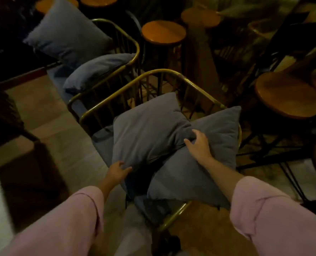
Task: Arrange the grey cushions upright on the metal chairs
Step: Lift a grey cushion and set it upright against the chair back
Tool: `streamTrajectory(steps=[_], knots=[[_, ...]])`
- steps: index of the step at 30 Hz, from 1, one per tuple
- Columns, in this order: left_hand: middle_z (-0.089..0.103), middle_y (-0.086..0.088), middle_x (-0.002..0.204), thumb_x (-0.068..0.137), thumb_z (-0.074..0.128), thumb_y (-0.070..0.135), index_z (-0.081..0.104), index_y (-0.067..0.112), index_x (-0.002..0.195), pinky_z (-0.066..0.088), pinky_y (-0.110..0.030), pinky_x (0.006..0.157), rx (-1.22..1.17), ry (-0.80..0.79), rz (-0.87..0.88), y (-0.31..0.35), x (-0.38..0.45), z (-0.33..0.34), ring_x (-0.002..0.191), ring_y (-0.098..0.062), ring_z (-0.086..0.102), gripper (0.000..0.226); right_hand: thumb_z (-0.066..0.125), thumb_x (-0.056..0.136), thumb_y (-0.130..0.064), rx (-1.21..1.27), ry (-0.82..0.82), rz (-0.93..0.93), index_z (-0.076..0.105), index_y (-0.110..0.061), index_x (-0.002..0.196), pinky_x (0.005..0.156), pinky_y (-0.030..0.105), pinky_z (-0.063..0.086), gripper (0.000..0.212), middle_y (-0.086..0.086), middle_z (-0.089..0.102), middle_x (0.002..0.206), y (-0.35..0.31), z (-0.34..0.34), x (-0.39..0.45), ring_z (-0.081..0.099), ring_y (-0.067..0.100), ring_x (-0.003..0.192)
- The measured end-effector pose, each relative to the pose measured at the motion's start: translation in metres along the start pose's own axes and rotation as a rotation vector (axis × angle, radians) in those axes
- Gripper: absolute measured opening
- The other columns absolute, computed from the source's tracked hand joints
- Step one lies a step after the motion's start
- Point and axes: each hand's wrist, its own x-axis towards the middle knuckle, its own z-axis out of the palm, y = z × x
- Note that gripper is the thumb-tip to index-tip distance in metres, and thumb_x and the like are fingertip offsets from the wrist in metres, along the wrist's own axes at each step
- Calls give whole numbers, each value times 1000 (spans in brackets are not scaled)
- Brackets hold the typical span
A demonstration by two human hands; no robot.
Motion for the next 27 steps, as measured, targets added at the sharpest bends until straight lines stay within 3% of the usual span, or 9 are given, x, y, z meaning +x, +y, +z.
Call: streamTrajectory(steps=[2,6,8,11,16,19,22,24,27], knots=[[57,-20,133,69,75,64,46,-1,136,49,-44,99,-72,49,-17,-1,25,-7,118,-39,59,97,60,98,-25,4,62,-6,47,-10,145,114,45,39,51,15,44,151,-10,9,27,44,34,138],[54,-23,136,94,56,46,49,-5,134,41,-37,96,-139,65,-158,1,72,-11,124,-39,53,65,63,96,-29,-75,94,50,50,-13,142,112,50,42,50,13,51,145,-35,37,76,48,33,135],[41,-24,149,93,50,54,37,-2,144,34,-42,110,-267,31,-291,8,101,-15,134,-41,43,78,63,95,-36,-98,88,133,44,-15,147,114,54,37,59,12,47,150,-47,54,108,44,34,138],[32,-21,155,86,49,67,25,4,150,30,-50,116,-440,6,-424,8,149,-22,139,-42,37,93,60,93,-53,-142,97,288,36,-17,151,116,61,25,73,11,41,156,-53,69,147,36,37,143],[43,-17,150,76,50,78,37,4,145,35,-52,113,-525,-78,-457,-1,221,-41,133,-39,46,102,48,69,-92,-373,-47,462,25,-24,156,117,65,10,113,14,32,161,-50,83,197,30,44,145],[44,-11,150,52,55,92,35,14,148,38,-52,110,-559,-172,-516,-2,242,-46,132,-37,46,126,49,45,-103,-322,-113,520,22,-28,156,117,68,18,137,11,34,161,-45,83,219,35,44,144],[47,-4,147,52,55,93,37,24,148,39,-45,95,-646,-239,-577,-8,249,-43,127,-32,50,120,60,26,-102,-179,-121,584,22,-32,155,114,66,31,152,5,37,160,-40,82,228,42,41,141],[54,-2,142,43,62,94,42,26,144,45,-44,95,-724,-244,-597,-8,246,-42,118,-29,56,124,67,29,-97,-136,-94,589,25,-28,155,112,63,37,150,6,40,158,-42,78,225,45,40,139],[52,-3,143,39,65,93,40,21,145,41,-51,108,-767,-133,-581,-7,240,-48,123,-33,55,131,74,38,-88,-86,-20,573,33,-19,153,109,57,43,141,9,45,154,-49,75,214,49,38,135]])
